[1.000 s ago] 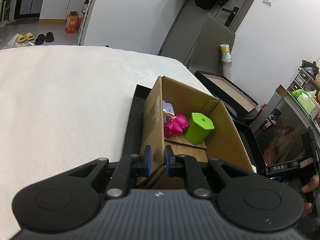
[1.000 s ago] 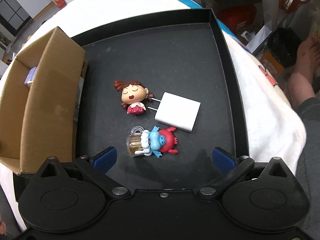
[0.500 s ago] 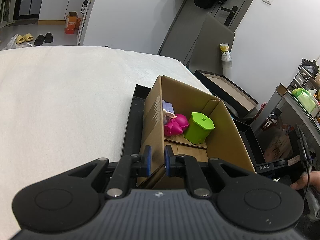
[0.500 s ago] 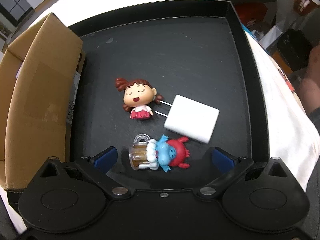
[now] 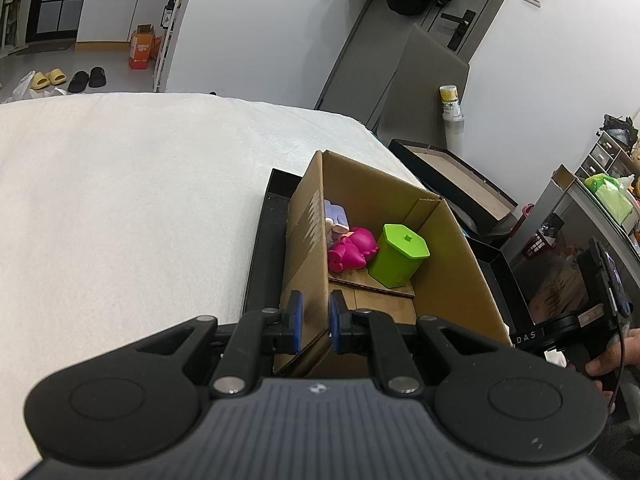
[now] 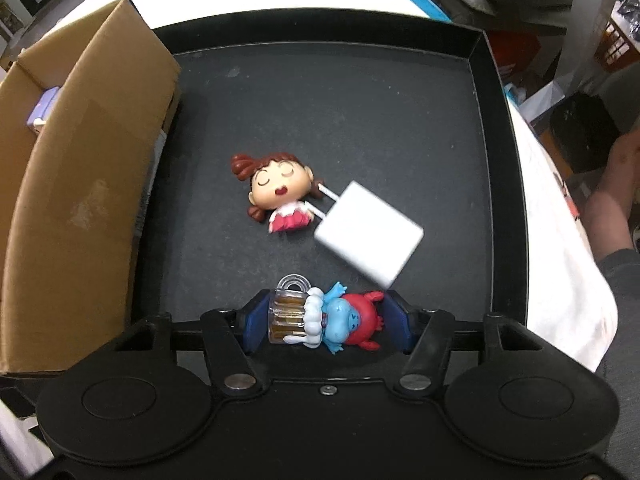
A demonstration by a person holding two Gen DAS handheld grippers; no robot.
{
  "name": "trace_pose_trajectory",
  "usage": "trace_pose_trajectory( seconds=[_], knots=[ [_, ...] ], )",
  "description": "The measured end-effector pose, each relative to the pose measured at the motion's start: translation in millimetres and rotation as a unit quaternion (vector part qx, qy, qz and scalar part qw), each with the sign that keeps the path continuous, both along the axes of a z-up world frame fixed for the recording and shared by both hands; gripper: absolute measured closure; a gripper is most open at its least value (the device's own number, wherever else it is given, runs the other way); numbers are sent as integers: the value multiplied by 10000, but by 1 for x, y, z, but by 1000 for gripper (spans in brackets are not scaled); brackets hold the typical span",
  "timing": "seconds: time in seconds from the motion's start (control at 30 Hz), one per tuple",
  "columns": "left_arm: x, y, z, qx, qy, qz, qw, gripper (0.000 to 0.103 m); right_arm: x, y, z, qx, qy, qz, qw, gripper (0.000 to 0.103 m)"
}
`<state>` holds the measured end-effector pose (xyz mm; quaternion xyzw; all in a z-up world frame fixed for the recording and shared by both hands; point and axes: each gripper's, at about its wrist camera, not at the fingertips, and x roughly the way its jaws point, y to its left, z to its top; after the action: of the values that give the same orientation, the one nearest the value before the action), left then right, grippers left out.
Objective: Organize rigid objects
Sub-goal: 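Lift the blue-red figure with the right gripper and carry it over the box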
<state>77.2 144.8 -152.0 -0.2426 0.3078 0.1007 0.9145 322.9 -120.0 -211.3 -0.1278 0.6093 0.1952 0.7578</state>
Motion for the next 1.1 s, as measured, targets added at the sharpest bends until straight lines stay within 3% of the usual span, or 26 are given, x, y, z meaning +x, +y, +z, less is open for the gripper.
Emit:
trace_pose_trajectory(
  seconds=[0.27,1.1],
  knots=[
    [1,0,0,58,8,-10,10000,90,-8,-3,16,41,-106,42,9999,45],
    [2,-3,-1,46,0,-17,10000,90,-11,57,124,513,-956,627,9921,44]
  ],
)
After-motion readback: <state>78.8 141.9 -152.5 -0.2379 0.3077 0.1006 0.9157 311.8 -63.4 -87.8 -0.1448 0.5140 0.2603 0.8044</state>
